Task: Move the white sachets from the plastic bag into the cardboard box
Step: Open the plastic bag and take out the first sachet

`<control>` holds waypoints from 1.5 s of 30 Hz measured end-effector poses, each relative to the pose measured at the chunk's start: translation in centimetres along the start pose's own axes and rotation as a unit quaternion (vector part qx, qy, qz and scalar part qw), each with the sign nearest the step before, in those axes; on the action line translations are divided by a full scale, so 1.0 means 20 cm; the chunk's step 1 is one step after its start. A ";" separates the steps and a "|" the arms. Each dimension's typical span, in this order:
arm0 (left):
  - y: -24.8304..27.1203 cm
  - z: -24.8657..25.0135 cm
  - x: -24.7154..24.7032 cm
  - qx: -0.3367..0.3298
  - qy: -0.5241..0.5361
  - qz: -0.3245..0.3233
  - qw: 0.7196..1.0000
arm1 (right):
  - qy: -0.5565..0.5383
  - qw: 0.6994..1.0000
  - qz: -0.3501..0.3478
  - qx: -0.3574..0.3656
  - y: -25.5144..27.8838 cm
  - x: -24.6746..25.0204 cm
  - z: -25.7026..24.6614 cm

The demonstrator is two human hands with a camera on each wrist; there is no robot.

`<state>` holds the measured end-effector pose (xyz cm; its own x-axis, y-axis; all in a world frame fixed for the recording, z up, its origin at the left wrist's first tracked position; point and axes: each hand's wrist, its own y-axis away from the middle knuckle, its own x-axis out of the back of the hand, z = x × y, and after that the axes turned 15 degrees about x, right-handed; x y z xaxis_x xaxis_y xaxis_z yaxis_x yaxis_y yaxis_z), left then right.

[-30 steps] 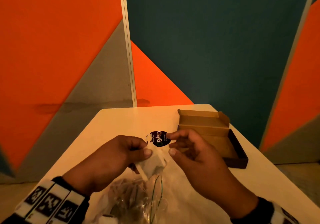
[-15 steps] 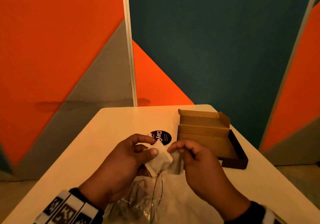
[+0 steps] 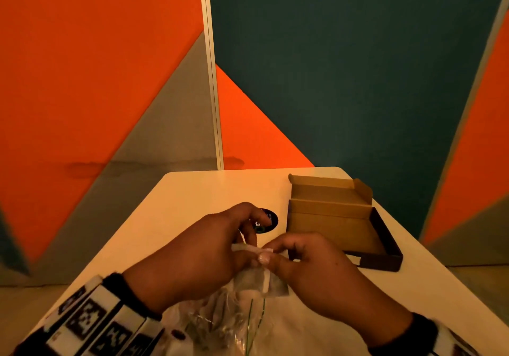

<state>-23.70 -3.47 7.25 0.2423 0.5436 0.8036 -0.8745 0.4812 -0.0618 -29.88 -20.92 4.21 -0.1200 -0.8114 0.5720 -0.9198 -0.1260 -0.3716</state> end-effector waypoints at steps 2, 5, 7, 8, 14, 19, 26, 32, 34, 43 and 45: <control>0.00 -0.02 0.00 0.007 -0.006 0.035 0.999 | 0.000 1.000 0.020 -0.007 -0.01 0.00 0.01; 0.03 -0.05 0.00 0.032 0.008 0.118 0.993 | -0.026 0.997 0.071 -0.031 -0.01 0.01 0.05; 0.06 -0.06 0.00 0.064 0.028 0.155 0.985 | -0.041 0.993 0.103 -0.038 0.00 0.02 0.08; 0.07 -0.06 -0.01 0.085 0.039 0.162 0.982 | -0.052 0.991 0.115 -0.044 0.00 0.01 0.08; 0.05 -0.06 -0.08 0.119 0.083 0.065 0.987 | -0.098 0.990 0.088 -0.041 0.02 -0.01 0.07; 0.03 -0.03 -0.02 0.098 0.056 0.034 0.993 | -0.038 0.996 0.059 -0.050 0.04 0.04 0.06; 0.00 0.11 0.09 0.001 -0.223 -0.006 0.975 | 0.073 0.996 -0.035 0.044 0.00 0.05 0.02; -0.02 0.16 0.11 -0.023 -0.290 0.006 0.957 | 0.085 0.995 -0.026 0.050 -0.03 0.01 0.02; -0.04 0.14 0.12 -0.014 -0.286 0.002 0.958 | 0.080 0.996 -0.003 0.046 -0.02 0.02 0.03; -0.06 0.00 0.25 0.017 -0.271 0.028 0.962 | 0.040 0.996 0.063 -0.051 0.00 0.13 0.07; -0.06 -0.02 0.26 0.023 -0.303 0.026 0.953 | 0.102 0.994 0.025 -0.033 -0.01 0.15 0.07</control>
<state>-21.30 -0.90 11.34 -0.0759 0.0630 0.9951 -0.8993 0.4267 -0.0956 -29.58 -24.08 4.87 -0.2325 -0.6825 0.6929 -0.9328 -0.0452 -0.3575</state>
